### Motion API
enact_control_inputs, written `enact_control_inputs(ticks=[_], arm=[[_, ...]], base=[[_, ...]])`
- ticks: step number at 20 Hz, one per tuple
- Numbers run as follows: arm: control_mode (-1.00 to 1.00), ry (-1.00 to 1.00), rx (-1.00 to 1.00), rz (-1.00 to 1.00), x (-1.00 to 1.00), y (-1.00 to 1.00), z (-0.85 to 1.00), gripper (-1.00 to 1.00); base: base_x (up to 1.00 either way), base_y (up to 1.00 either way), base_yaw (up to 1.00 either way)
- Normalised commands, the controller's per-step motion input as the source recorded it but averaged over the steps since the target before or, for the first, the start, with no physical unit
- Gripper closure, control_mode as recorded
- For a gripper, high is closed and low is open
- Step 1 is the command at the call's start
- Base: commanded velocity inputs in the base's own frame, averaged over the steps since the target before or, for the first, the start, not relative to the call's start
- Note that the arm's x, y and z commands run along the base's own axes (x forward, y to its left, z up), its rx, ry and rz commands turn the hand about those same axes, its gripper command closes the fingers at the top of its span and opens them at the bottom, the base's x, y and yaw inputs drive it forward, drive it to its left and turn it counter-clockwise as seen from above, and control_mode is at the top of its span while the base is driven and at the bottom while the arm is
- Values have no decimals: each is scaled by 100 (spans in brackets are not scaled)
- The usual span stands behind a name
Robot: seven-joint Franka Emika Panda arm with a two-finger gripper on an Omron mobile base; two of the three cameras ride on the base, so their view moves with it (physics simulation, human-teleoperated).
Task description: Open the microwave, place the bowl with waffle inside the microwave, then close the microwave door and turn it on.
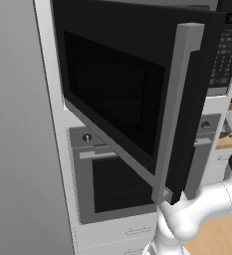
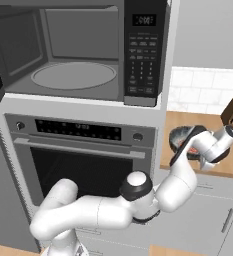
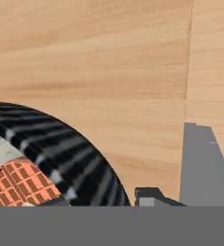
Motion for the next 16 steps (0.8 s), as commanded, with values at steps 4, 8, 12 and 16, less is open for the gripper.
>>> enact_control_inputs(ticks=[4, 8, 12, 16], arm=[[-100, 0, 0, -2, -34, -6, 0, 100], [-100, 0, 0, -12, -59, -40, 4, 100], [-100, 0, 1, -10, -54, -31, 17, 100], [-100, -1, 0, -9, -59, -23, 26, 100]], base=[[0, 0, 0], [0, 0, 0], [0, 0, 0], [0, 0, 0]])
